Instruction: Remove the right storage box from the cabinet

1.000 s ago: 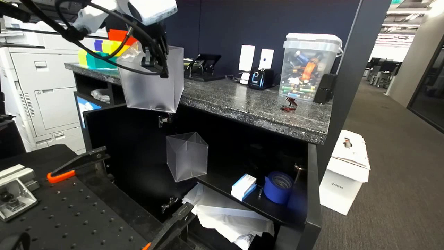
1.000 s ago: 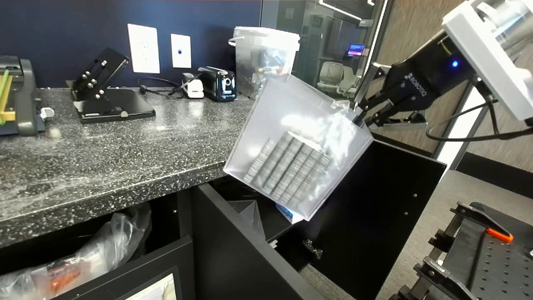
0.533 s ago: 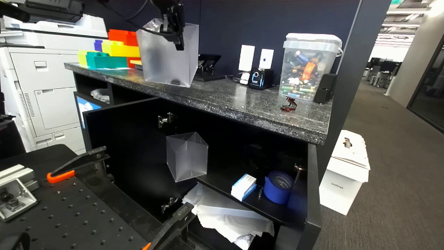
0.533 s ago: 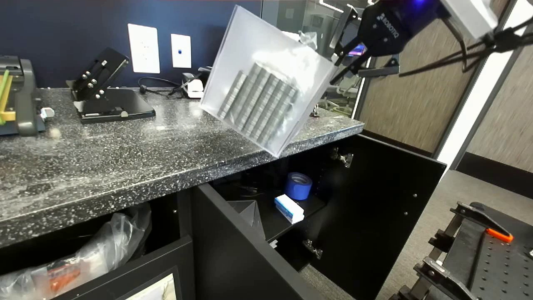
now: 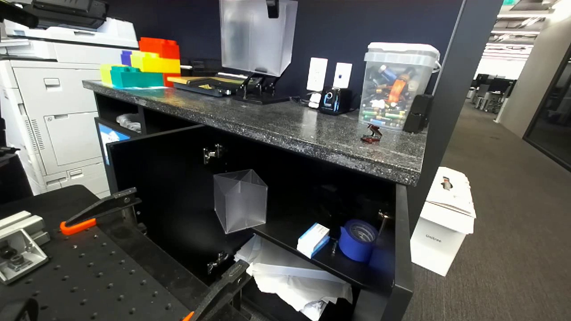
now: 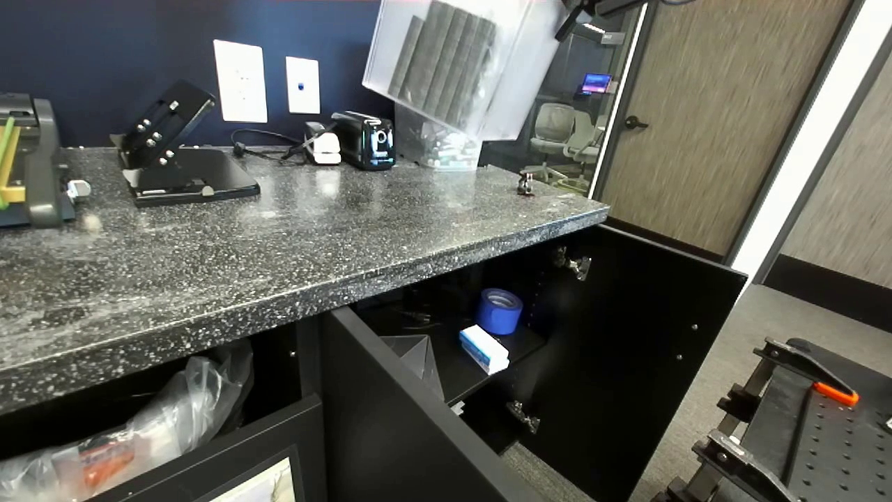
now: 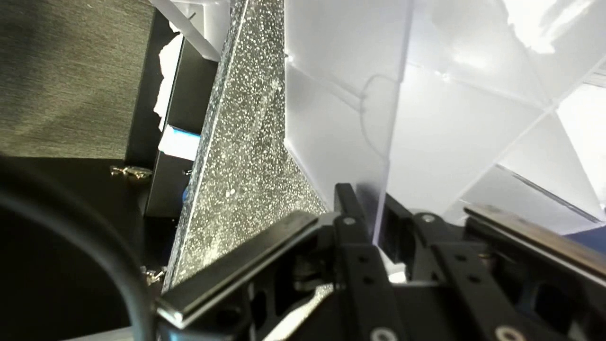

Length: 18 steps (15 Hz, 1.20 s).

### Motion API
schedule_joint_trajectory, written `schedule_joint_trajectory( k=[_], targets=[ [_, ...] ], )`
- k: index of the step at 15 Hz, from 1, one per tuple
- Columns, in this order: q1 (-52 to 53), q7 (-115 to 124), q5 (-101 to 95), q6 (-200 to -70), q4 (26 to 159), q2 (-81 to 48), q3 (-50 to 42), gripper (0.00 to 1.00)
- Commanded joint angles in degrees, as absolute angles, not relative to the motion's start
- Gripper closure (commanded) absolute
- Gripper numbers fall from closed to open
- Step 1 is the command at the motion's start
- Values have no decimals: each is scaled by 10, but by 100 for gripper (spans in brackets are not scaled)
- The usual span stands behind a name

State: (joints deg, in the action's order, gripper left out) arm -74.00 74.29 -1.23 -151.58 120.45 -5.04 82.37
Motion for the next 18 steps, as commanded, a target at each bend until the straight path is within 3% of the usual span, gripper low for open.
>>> schedule_joint_trajectory(
  k=[1,10,18],
  targets=[
    [-683,796,-50,-1424,1114,-57,760,97],
    [-425,977,-371,-1308,994,-264,586,97],
    [-221,962,-414,-1298,784,-474,450,97]
  ],
)
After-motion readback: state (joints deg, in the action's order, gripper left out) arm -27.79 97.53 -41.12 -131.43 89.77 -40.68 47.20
